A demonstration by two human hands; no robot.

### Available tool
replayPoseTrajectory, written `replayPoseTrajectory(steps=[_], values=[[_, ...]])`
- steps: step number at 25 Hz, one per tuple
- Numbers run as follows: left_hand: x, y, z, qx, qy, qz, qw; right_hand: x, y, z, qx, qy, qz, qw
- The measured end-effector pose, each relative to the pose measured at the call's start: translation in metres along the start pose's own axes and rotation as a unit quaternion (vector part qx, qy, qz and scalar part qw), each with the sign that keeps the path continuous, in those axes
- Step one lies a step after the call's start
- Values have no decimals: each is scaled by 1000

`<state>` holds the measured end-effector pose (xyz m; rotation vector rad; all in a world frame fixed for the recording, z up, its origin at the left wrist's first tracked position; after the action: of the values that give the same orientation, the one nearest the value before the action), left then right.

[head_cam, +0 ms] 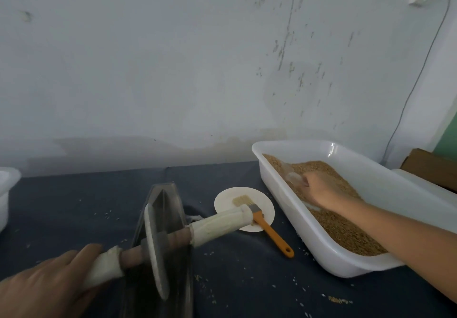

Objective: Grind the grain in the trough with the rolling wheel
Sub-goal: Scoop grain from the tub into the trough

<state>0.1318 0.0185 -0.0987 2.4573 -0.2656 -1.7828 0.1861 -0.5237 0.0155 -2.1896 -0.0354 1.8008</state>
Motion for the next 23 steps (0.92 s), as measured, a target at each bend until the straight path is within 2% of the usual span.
replayPoseTrajectory(steps=[1, 2, 5, 9, 13, 17, 20, 23], values=[[-7, 10, 7, 15, -40, 2, 999, -3, 2, 4, 9, -12, -21, 1000], [-10, 20, 6, 28, -33, 6, 999, -6, 4, 8, 7, -16, -36, 999], [-31, 38, 10, 81, 67, -3, 994, -27, 14, 31, 17, -25, -73, 997], [-54, 64, 24, 105, 82, 5, 991, -58, 37, 59, 11, 9, -99, 995], [-83, 81, 42, 9, 78, -46, 996, -93, 52, 94, -22, 41, -100, 994], [-110, 80, 31, -88, 124, 6, 988, -97, 73, 112, -76, 44, -110, 990], [-129, 66, 28, -128, 140, 47, 981, -93, 27, 145, -135, -24, -89, 986], [-135, 57, 35, -166, 130, 60, 976, -90, -40, 177, -169, -92, -123, 973]])
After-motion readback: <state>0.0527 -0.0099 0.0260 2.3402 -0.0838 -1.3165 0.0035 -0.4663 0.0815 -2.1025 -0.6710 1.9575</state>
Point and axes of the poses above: each hand's wrist, its own z-axis away from the middle knuckle, its own x-axis out of the palm, y = z × x, the point moved 1 cm from there along -z, towards the middle knuckle, and after that the axes turned 3 degrees about -z, right-handed, at the moved point
